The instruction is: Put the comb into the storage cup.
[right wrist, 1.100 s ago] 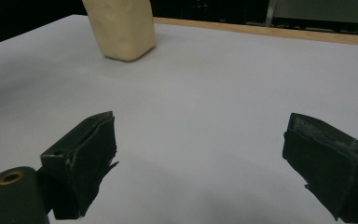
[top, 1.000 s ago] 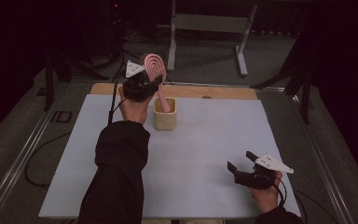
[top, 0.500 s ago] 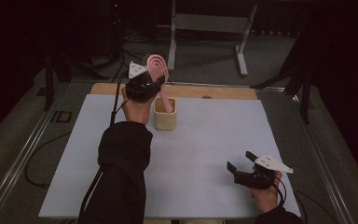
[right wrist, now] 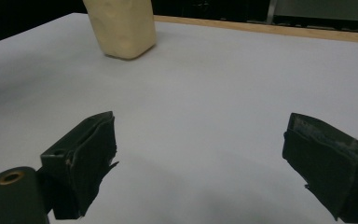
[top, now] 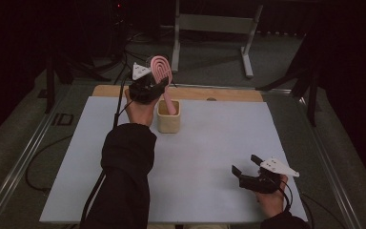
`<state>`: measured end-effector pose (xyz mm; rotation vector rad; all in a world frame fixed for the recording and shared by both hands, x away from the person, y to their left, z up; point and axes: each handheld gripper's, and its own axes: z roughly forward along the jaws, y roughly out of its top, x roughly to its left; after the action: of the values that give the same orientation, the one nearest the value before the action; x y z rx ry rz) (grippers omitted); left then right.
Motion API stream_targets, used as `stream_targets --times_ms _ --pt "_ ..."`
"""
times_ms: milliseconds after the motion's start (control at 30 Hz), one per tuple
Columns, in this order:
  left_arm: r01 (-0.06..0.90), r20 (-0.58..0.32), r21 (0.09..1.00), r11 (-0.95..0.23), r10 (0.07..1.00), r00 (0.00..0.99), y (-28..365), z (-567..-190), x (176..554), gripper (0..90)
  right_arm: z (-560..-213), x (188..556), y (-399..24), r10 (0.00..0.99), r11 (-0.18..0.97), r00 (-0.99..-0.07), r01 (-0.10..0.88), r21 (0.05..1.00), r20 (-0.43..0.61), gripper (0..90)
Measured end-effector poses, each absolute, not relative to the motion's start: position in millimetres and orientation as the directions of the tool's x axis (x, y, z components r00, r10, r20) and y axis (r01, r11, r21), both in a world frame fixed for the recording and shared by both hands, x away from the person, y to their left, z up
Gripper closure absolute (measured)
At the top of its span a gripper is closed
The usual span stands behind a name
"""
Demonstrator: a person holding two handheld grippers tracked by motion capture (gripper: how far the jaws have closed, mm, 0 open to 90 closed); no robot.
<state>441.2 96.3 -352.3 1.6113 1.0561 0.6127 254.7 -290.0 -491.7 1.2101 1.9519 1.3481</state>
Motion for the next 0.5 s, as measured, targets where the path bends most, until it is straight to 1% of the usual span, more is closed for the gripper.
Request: stream_targets --times_ms 500 --pt "0.337 -0.119 0.940 -0.060 0.866 0.486 88.0 -359.8 442.5 64.6 -492.2 255.2 -290.8 0.862 0.131 -0.497 0.397 0.908 0.093 9.6"
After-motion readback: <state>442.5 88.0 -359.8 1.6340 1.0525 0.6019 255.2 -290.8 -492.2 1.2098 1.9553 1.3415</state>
